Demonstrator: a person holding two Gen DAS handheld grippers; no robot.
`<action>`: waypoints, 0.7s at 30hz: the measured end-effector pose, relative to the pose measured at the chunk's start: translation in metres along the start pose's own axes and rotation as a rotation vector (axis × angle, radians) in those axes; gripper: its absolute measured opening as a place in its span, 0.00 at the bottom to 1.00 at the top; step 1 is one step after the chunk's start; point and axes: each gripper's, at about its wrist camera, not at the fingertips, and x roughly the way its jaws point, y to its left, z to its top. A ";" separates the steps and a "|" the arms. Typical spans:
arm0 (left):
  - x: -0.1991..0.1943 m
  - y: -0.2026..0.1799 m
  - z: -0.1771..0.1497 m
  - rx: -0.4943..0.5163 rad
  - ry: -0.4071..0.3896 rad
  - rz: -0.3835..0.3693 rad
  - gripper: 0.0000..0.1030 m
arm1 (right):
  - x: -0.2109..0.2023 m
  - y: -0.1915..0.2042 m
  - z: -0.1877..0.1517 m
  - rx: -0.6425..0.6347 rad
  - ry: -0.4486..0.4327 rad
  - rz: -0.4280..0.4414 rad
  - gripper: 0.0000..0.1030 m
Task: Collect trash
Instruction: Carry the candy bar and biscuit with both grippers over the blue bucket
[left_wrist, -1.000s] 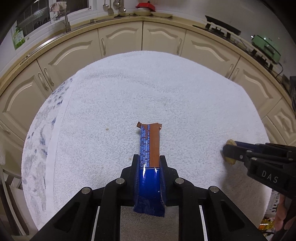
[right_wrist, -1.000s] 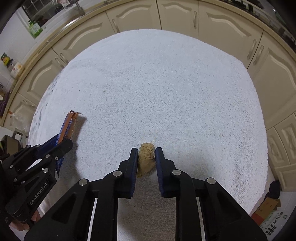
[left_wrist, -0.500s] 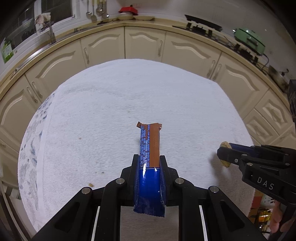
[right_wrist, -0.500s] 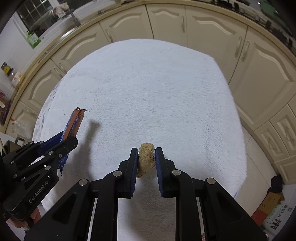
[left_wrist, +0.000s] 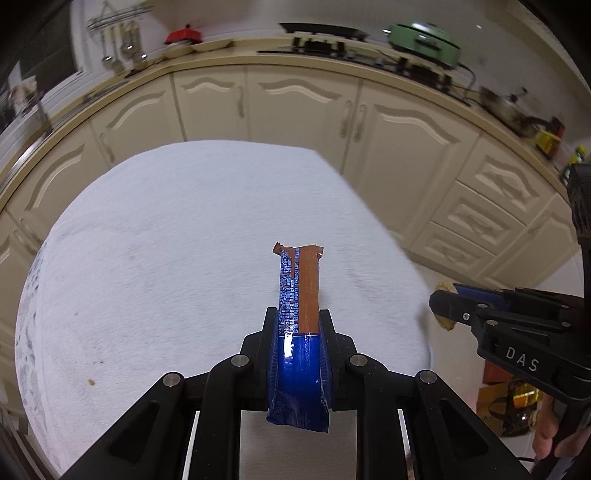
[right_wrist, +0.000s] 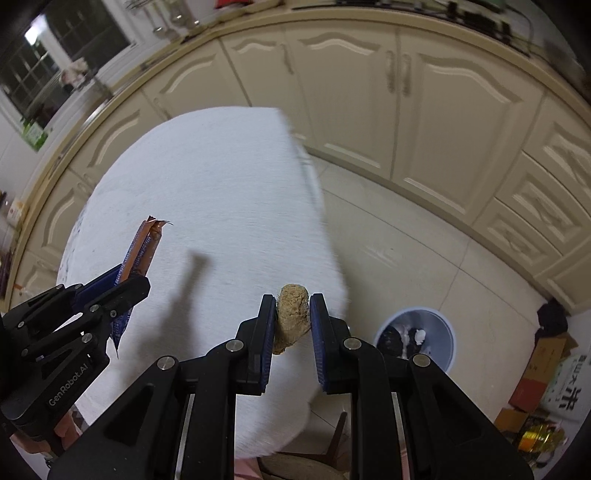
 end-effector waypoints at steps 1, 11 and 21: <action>0.001 -0.010 0.001 0.017 0.001 -0.009 0.15 | -0.004 -0.010 -0.003 0.018 -0.005 -0.006 0.18; 0.032 -0.110 0.010 0.176 0.052 -0.124 0.15 | -0.042 -0.118 -0.038 0.211 -0.041 -0.092 0.18; 0.093 -0.191 0.031 0.282 0.123 -0.185 0.15 | -0.056 -0.201 -0.074 0.351 -0.018 -0.157 0.18</action>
